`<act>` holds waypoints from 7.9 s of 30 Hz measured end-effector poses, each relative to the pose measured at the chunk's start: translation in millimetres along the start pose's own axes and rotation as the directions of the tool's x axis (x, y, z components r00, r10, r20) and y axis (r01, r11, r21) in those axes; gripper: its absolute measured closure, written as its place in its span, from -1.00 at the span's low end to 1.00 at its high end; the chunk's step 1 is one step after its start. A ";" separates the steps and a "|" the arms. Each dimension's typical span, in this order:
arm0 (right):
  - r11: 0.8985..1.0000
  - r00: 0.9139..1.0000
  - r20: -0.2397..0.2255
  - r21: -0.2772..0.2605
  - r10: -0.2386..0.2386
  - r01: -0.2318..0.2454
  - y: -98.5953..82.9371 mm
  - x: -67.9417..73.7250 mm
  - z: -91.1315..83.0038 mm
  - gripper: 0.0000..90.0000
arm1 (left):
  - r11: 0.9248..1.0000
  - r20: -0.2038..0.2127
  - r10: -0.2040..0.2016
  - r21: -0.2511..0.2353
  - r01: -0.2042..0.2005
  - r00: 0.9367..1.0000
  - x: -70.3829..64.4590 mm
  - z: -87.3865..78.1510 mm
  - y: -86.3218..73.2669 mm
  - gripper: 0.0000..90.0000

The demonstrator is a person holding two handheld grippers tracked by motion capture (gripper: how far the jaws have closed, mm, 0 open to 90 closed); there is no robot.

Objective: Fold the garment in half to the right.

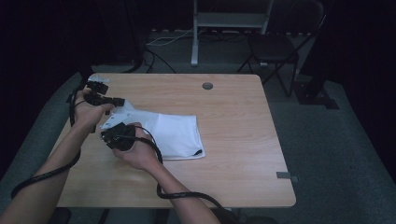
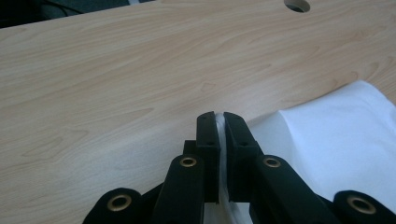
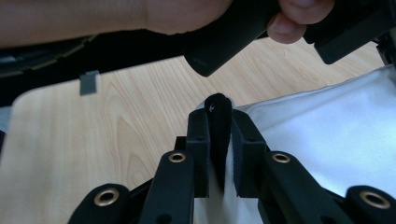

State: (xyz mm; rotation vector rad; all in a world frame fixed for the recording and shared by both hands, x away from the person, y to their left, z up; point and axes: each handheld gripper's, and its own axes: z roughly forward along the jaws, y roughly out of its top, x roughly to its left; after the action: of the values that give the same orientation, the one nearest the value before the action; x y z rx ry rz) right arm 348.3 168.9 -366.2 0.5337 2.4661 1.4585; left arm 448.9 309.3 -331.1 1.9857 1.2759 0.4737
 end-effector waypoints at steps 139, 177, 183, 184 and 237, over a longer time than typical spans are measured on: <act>0.983 0.993 0.003 -0.140 0.117 -0.116 3.0 -23.3 -44.9 0.77 | 0.998 -0.069 0.062 0.014 -0.062 0.996 -33.0 -7.8 37.0 0.90; 0.982 0.990 0.023 -0.130 0.141 -0.137 -16.3 -32.9 -55.8 0.76 | 0.996 -0.045 0.084 0.024 -0.083 0.995 -51.3 10.5 36.1 0.90; 0.982 0.989 0.027 -0.127 0.148 -0.143 -20.1 -34.6 -57.1 0.76 | 0.996 -0.041 0.085 0.024 -0.084 0.996 -53.4 12.7 35.8 0.90; 0.982 0.989 0.027 -0.127 0.148 -0.143 -20.6 -34.7 -57.3 0.76 | 0.996 -0.040 0.084 0.023 -0.083 0.996 -53.7 13.5 35.7 0.90; 0.979 0.981 0.065 -0.107 0.181 -0.174 -46.3 -45.2 -79.8 0.75 | 0.995 0.022 0.095 0.029 -0.096 0.995 -80.0 41.4 33.0 0.90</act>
State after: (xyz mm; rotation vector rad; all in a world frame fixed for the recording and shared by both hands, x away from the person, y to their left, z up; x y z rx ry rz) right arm 350.8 66.2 -368.0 0.7904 2.3237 1.5879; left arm 460.6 214.1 -329.1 2.0786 1.1858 0.4809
